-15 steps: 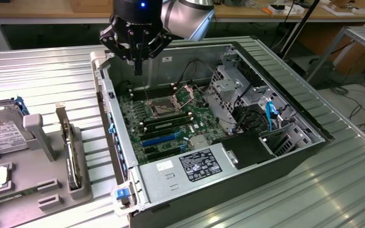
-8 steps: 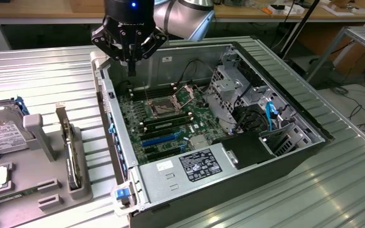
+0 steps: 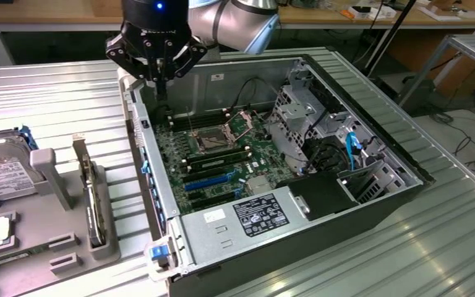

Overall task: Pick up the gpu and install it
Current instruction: 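Reach for the gpu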

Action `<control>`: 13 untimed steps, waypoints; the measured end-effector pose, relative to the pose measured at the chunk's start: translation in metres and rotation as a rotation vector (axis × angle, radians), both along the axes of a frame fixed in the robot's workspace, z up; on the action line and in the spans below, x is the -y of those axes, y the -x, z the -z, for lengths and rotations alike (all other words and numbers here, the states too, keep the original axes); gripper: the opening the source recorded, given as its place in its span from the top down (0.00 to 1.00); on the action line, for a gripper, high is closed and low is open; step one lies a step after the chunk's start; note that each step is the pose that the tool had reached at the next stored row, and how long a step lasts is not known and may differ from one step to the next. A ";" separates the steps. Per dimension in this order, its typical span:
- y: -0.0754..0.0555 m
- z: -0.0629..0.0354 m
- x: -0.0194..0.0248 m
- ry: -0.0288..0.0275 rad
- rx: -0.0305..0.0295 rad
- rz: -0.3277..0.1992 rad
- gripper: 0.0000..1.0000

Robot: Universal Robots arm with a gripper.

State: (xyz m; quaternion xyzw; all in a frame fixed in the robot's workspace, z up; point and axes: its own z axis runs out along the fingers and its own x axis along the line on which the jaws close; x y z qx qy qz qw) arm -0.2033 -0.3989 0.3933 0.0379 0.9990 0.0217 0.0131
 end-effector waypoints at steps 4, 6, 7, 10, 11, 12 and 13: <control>0.009 0.0000 0.0000 0.0000 0.0000 0.000 0.89; 0.013 0.0000 0.0000 0.0000 0.0000 0.000 0.89; 0.014 0.0000 0.0000 0.0000 0.0000 0.000 0.89; 0.025 0.0000 0.0000 -0.0001 0.0000 0.000 0.89; 0.027 0.0000 0.0000 0.0000 -0.0001 0.000 0.89; 0.030 0.0000 0.0000 0.0000 0.0000 0.000 0.89; 0.031 0.0000 0.0000 0.0000 0.0000 0.000 0.89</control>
